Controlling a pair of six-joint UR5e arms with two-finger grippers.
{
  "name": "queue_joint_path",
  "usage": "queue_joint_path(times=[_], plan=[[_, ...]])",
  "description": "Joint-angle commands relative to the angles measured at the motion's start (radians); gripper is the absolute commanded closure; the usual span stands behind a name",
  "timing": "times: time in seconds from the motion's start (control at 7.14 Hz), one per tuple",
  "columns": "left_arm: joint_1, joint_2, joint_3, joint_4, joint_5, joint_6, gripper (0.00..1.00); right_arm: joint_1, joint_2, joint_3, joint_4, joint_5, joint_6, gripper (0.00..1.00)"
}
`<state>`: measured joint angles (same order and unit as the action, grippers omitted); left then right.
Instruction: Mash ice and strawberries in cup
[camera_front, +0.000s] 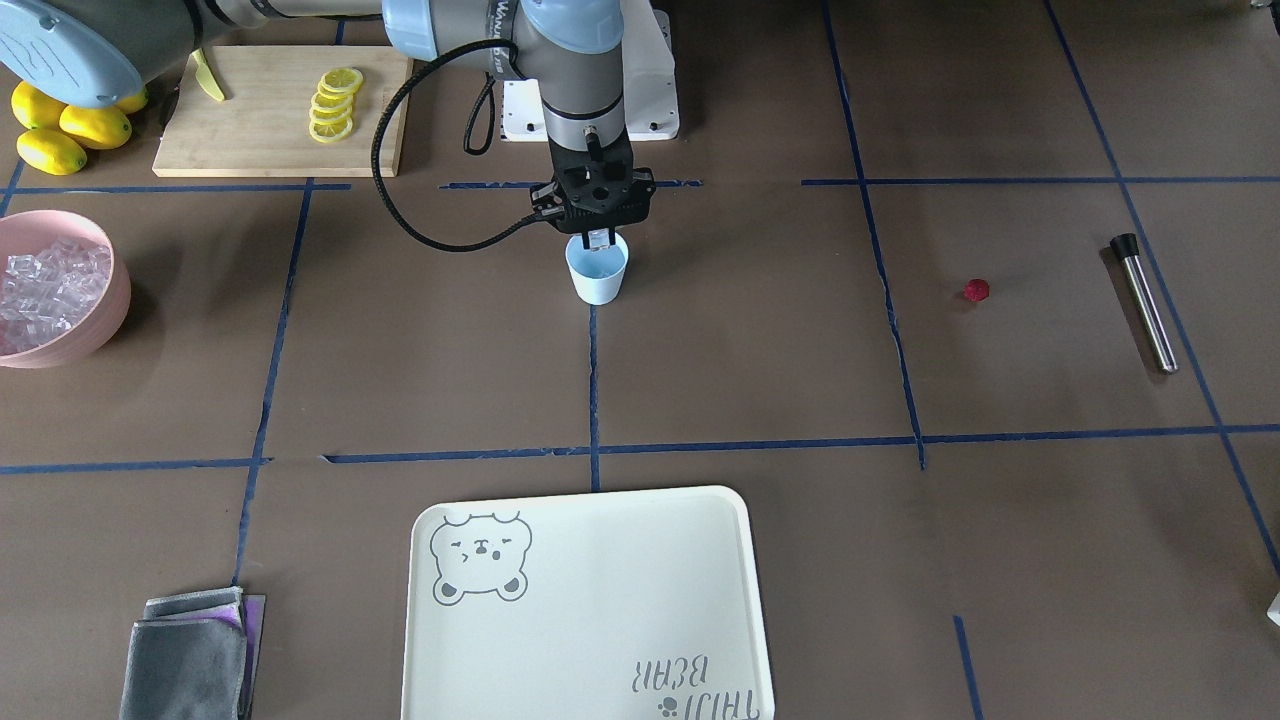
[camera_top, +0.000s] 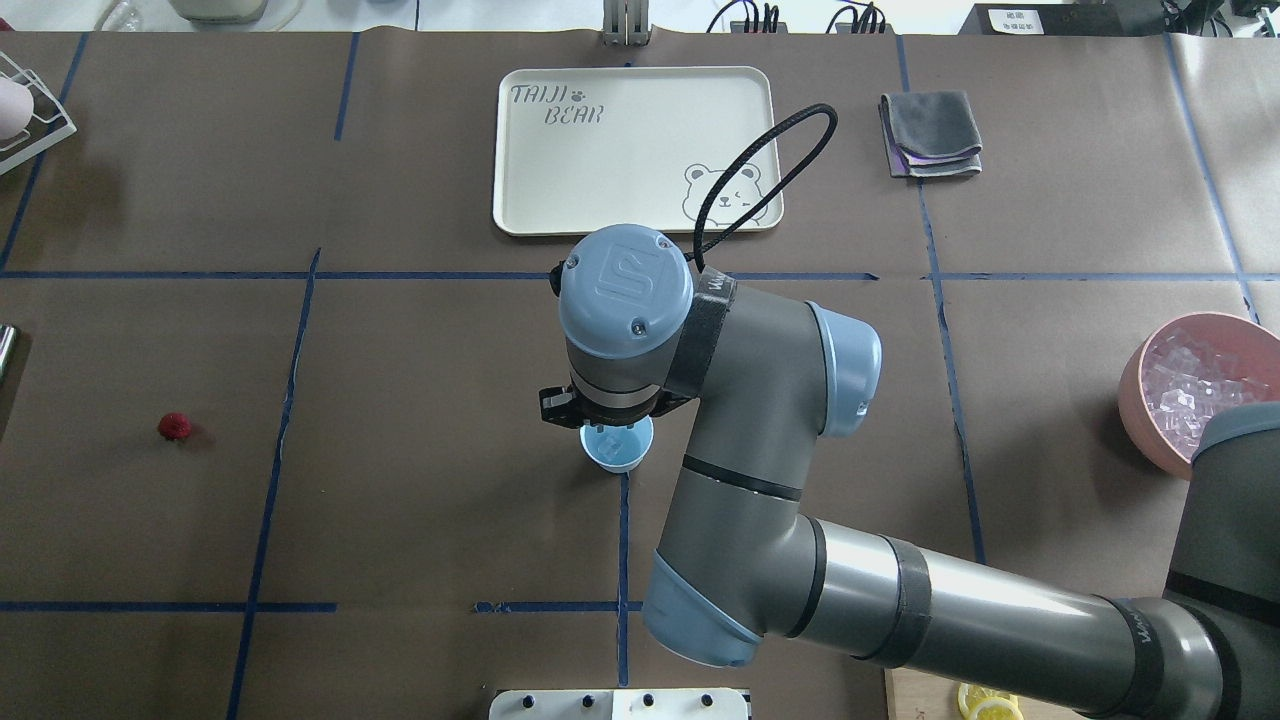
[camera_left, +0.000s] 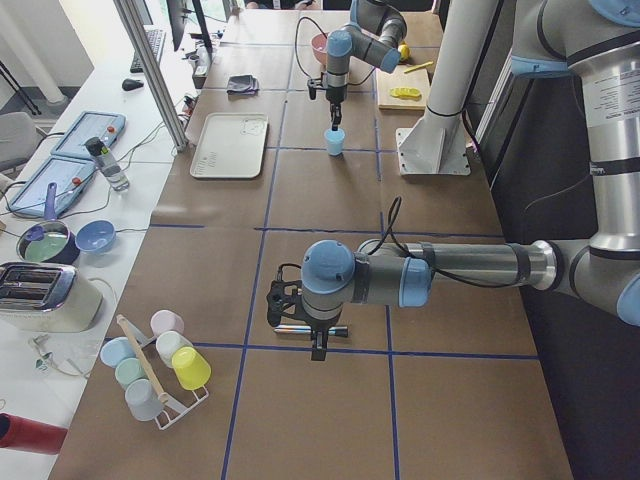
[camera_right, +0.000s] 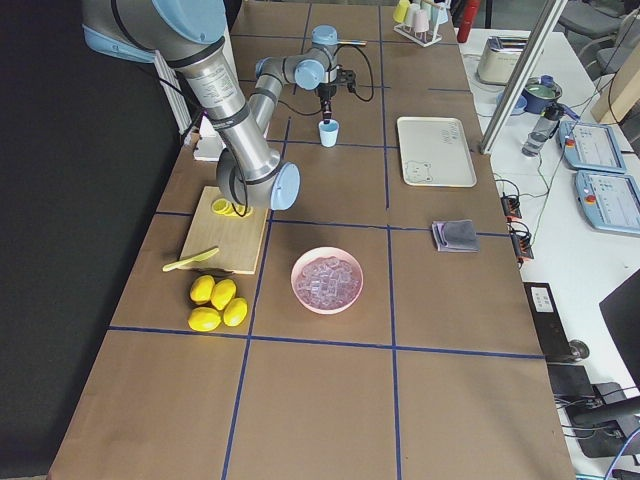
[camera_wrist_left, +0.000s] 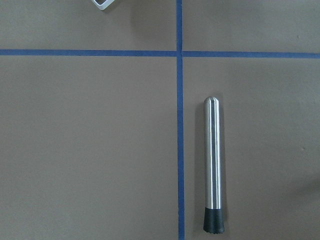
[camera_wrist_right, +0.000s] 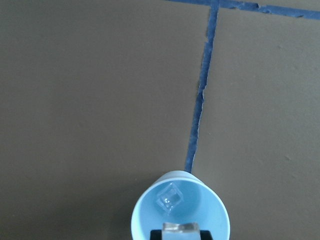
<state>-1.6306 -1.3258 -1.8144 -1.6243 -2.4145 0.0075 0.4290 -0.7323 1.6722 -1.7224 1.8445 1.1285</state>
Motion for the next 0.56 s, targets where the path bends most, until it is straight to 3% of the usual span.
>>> queue_joint_path(times=[0.0,0.14,0.28,0.42], plan=[[0.000,-0.001,0.001,0.000,0.000,-0.001,0.00,-0.001,0.005,-0.015,0.014,-0.002,0.002,0.85],[0.000,-0.001,0.001,0.000,0.000,-0.001,0.00,-0.001,0.002,-0.015,0.012,-0.001,0.002,0.49],[0.000,-0.001,0.001,0.000,0.000,-0.001,0.00,-0.004,-0.007,-0.014,0.012,-0.002,0.002,0.04],[0.000,-0.001,0.001,0.000,0.000,-0.001,0.00,-0.006,-0.009,-0.012,0.009,-0.001,0.002,0.01]])
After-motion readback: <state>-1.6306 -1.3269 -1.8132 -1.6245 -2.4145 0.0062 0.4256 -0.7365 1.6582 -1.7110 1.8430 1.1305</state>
